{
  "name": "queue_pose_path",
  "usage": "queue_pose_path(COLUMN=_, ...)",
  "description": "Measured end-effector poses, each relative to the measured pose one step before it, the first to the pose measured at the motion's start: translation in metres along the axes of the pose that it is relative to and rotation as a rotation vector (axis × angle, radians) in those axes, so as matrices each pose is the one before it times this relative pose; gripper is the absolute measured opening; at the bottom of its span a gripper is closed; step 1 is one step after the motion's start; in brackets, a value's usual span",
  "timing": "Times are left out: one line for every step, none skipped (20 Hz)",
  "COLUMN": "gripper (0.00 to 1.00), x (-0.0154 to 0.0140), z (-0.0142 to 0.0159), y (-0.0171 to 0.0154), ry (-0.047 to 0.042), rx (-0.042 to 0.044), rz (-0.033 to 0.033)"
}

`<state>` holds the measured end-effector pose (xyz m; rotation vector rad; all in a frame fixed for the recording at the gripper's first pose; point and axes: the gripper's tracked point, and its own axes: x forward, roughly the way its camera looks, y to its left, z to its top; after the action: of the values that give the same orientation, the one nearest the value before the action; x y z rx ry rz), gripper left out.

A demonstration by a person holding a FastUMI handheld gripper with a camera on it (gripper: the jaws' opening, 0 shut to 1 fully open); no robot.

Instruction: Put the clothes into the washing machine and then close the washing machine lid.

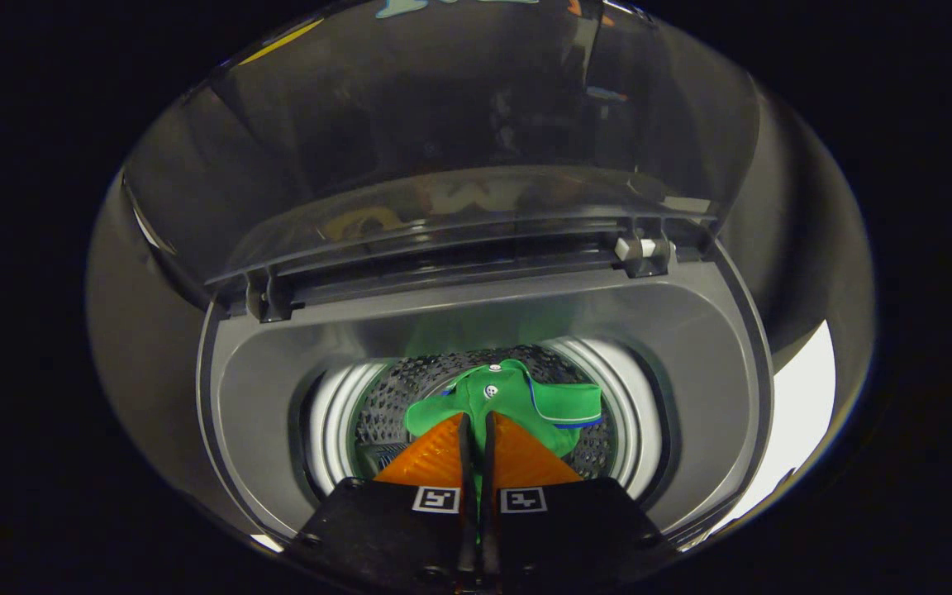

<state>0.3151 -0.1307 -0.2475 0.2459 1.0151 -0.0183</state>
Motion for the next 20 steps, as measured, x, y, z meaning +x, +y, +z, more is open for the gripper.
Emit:
queue_pose_path(gripper=0.04, x=0.00118, z=-0.00118, y=-0.00266, ry=0.00351, rx=0.00380, rz=-0.00920)
queue_pose_path(gripper=0.04, x=0.00053, z=-0.00255, y=-0.00340, ry=0.00493, rx=0.00118, rz=-0.00612)
queue_pose_path(gripper=0.04, x=0.00175, z=-0.00056, y=0.00121, ry=0.00047, rx=0.00851, rz=0.00520)
queue_pose_path(gripper=0.05, x=-0.00094, z=-0.00127, y=-0.00163, ry=-0.00017, rx=0.00376, rz=-0.00122)
queue_pose_path(gripper=0.05, x=-0.00075, z=0.00106, y=-0.00227, ry=-0.00494, rx=-0.00063, rz=-0.00411)
queue_pose_path(gripper=0.05, x=0.00021, z=0.00087, y=-0.00071, ry=-0.00722, rx=-0.00055, rz=-0.00165)
queue_pose_path(gripper=0.05, x=-0.00086, z=0.00130, y=-0.00028, ry=-0.00123, rx=0.00377, rz=0.00013)
queue_pose_path(gripper=0.05, x=-0.00087, z=-0.00048, y=-0.00113, ry=-0.00028, rx=0.00488, rz=-0.00069)
queue_pose_path(gripper=0.05, x=-0.00062, z=0.00097, y=-0.00125, ry=-0.00195, rx=0.00200, rz=-0.00076)
queue_pose_path(gripper=0.05, x=-0.00031, z=0.00035, y=-0.00043, ry=-0.00327, rx=0.00180, rz=0.00144)
queue_pose_path(gripper=0.05, x=-0.00071, z=0.00068, y=-0.00036, ry=-0.00346, rx=0.00216, rz=0.00188)
queue_pose_path(gripper=0.08, x=-0.00052, z=0.00118, y=0.00301, ry=-0.00728, rx=0.00502, rz=0.02016)
queue_pose_path(gripper=0.10, x=0.00235, z=-0.00109, y=0.00555, ry=0.00791, rx=0.01117, rz=0.03111)
queue_pose_path(gripper=0.27, x=-0.00598, z=-0.00459, y=0.00382, ry=0.02151, rx=0.01624, rz=0.01532)
queue_pose_path(gripper=0.45, x=0.00207, z=0.00578, y=0.00292, ry=-0.00499, rx=0.00095, rz=0.01683)
queue_pose_path(gripper=0.62, x=-0.00296, z=-0.00010, y=-0.00279, ry=-0.01477, rx=0.00515, rz=-0.00723)
queue_pose_path(gripper=0.79, x=0.00477, z=-0.00047, y=-0.00059, ry=-0.00733, rx=0.00311, rz=-0.00614)
queue_pose_path(gripper=0.96, x=-0.00932, z=-0.00061, y=-0.00143, ry=0.00137, rx=0.00082, rz=-0.00001)
queue_pose_path(gripper=0.96, x=0.00118, z=-0.00130, y=-0.00062, ry=0.00298, rx=-0.00387, rz=0.00118)
queue_pose_path(gripper=0.96, x=-0.00582, z=0.00063, y=-0.00211, ry=-0.00994, rx=-0.00474, rz=-0.00218)
